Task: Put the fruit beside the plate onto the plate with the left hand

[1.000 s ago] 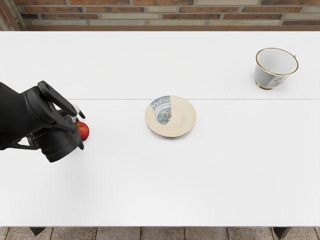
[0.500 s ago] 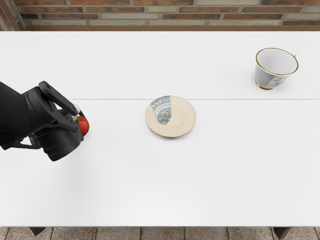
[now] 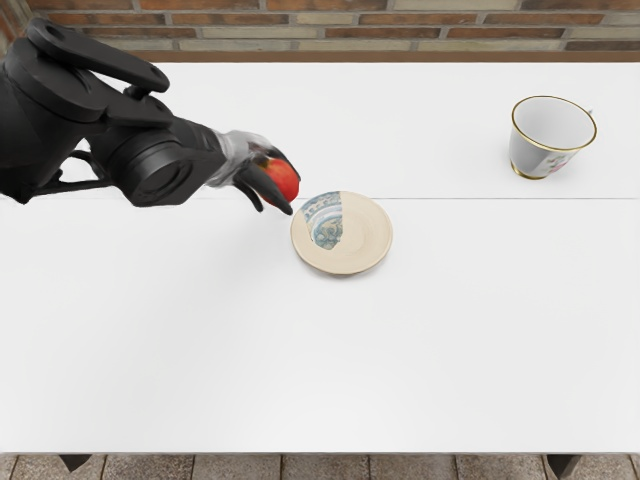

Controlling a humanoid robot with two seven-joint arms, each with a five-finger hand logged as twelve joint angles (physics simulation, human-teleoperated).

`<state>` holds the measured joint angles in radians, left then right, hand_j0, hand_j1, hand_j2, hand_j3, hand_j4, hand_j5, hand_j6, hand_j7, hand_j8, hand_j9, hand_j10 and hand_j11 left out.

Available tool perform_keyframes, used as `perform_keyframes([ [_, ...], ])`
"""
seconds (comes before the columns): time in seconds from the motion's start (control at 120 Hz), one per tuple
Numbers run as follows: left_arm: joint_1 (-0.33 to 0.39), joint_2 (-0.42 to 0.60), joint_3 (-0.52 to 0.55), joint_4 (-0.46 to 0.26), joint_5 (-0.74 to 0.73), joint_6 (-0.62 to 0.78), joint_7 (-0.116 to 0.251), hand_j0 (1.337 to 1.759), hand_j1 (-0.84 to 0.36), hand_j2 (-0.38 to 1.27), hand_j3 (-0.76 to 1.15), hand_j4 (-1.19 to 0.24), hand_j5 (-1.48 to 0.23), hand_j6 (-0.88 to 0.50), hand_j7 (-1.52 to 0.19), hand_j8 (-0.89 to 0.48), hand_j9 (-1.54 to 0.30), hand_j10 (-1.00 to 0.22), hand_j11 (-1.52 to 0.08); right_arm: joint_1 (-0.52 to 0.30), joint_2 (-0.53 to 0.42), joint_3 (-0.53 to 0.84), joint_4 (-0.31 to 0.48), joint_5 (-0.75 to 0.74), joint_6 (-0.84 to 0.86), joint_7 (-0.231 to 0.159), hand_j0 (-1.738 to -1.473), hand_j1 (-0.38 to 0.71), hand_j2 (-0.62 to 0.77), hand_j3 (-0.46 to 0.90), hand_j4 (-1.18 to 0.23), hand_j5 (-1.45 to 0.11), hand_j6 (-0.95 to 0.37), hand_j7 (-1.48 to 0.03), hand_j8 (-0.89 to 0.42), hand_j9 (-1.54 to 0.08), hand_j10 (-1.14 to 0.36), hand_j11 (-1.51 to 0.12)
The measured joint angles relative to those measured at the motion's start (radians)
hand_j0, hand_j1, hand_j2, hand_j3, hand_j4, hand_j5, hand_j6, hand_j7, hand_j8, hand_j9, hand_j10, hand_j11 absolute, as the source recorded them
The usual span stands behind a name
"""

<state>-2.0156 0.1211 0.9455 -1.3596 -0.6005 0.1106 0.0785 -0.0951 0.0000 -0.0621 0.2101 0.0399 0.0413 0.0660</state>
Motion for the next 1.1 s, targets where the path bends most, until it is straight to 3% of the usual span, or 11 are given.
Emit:
perform_keyframes([
  [0.042,0.048,-0.037,-0.037,0.055,0.006,-0.008,0.000,1.624,-0.54,0.44,0.00,-0.33,-1.17,-0.10,-1.18,-0.18,-1.21,-0.82,-1.22,0.000,0.000,0.000,0.000,0.000,0.000,0.000,-1.658,-0.34,0.00,0.00,-0.01,-0.01,-0.01,-0.01,-0.01,-0.01,-0.01,-0.01],
  [0.108,0.063,-0.085,-0.083,0.131,0.022,-0.011,0.000,1.624,-0.54,0.43,0.00,-0.33,-1.17,-0.10,-1.18,-0.18,-1.21,-0.82,-1.22,0.000,0.000,0.000,0.000,0.000,0.000,0.000,-1.658,-0.34,0.00,0.00,-0.01,-0.01,-0.01,-0.01,-0.01,-0.01,-0.01,-0.01],
  [0.133,0.105,-0.112,-0.095,0.161,0.027,-0.010,0.000,1.623,-0.54,0.42,0.00,-0.33,-1.18,-0.10,-1.18,-0.18,-1.21,-0.82,-1.22,0.000,0.000,0.000,0.000,0.000,0.000,0.000,-1.658,-0.34,0.00,0.00,-0.01,-0.01,-0.01,-0.01,-0.01,-0.01,-0.01,-0.01],
  [0.208,0.156,-0.121,-0.117,0.245,0.056,-0.008,0.001,1.625,-0.51,0.39,0.00,-0.35,-1.19,-0.12,-1.19,-0.20,-1.21,-0.82,-1.22,0.000,0.000,0.000,0.000,0.000,0.000,0.000,-1.658,-0.34,0.00,0.00,-0.01,-0.01,-0.01,-0.01,-0.01,-0.01,-0.01,-0.01],
  [0.383,0.199,-0.121,-0.146,0.339,0.085,0.001,0.002,1.623,-0.52,0.37,0.00,-0.34,-1.20,-0.11,-1.19,-0.19,-1.22,-0.82,-1.23,0.000,0.000,0.000,0.000,0.000,0.000,0.000,-1.658,-0.34,0.00,0.00,-0.01,-0.01,-0.01,-0.01,-0.01,-0.01,-0.01,-0.01],
  [0.625,0.248,-0.121,-0.205,0.352,0.088,0.013,0.002,1.625,-0.49,0.33,0.00,-0.34,-1.21,-0.12,-1.19,-0.20,-1.22,-0.82,-1.23,0.000,0.000,0.000,0.000,0.000,0.000,0.000,-1.658,-0.34,0.00,0.00,-0.01,-0.01,-0.01,-0.01,-0.01,-0.01,-0.01,-0.01],
  [0.875,0.248,-0.121,-0.229,0.280,0.084,0.014,-0.001,1.628,-0.47,0.31,0.00,-0.37,-1.21,-0.15,-1.18,-0.22,-1.22,-0.83,-1.23,0.000,0.000,0.000,0.000,0.000,0.000,0.000,-1.658,-0.34,0.00,0.00,-0.01,-0.01,-0.01,-0.01,-0.01,-0.01,-0.01,-0.01],
  [1.1,0.267,-0.121,-0.230,0.265,0.079,0.017,-0.002,1.629,-0.46,0.29,0.00,-0.40,-1.17,-0.16,-1.16,-0.23,-1.20,-0.81,-1.21,0.000,0.000,0.000,0.000,0.000,0.000,0.000,-1.658,-0.34,0.00,0.00,-0.01,-0.01,-0.01,-0.01,-0.01,-0.01,-0.01,-0.01],
])
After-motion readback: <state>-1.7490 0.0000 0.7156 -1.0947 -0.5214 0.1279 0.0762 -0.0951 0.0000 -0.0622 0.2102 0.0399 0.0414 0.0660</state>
